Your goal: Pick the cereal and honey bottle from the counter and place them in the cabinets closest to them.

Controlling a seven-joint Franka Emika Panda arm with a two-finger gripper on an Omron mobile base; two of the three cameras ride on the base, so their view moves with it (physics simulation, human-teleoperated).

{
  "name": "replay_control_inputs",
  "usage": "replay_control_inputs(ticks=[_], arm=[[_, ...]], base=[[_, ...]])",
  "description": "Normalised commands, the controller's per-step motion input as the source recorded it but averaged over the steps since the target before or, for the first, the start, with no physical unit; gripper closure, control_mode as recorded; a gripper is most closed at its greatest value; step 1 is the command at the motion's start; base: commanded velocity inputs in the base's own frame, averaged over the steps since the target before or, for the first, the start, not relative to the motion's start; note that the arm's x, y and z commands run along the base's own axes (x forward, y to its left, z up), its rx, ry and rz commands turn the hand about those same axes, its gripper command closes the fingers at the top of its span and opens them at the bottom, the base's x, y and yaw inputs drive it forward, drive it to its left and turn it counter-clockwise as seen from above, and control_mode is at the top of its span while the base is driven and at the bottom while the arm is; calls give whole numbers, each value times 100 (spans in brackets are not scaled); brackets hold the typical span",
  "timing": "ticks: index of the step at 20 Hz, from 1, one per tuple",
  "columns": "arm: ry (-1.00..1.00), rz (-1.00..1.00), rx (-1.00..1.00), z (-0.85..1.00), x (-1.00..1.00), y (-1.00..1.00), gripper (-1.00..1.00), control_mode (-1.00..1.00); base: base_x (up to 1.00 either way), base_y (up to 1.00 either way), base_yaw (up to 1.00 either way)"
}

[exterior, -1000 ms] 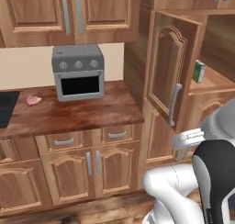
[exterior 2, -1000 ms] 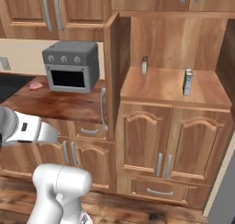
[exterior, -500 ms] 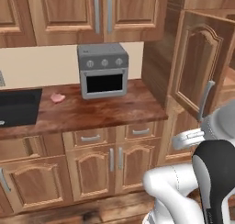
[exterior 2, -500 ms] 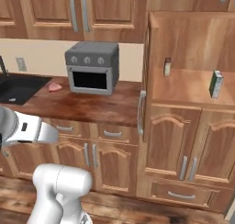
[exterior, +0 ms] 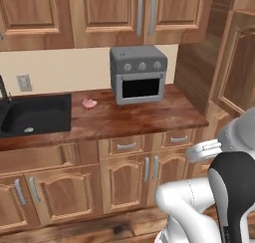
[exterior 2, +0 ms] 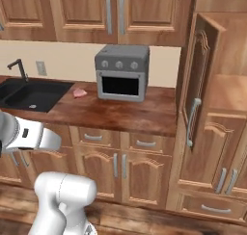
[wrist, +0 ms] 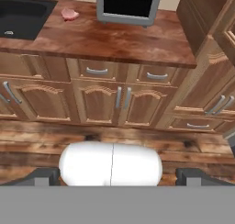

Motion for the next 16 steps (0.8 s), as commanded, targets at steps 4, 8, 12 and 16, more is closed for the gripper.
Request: replay_control_inputs(ticks=[4, 8, 12, 16], arm=[[0, 0, 0, 0, 0, 0, -100, 100], [0, 0, 0, 0, 0, 0, -100, 100], [0, 0, 0, 0, 0, 0, -100, 100], [0, 0, 0, 0, 0, 0, -100, 100]], base=[[-21, 60, 1], [-21, 58, 2], [-20, 56, 1], [-17, 62, 0]])
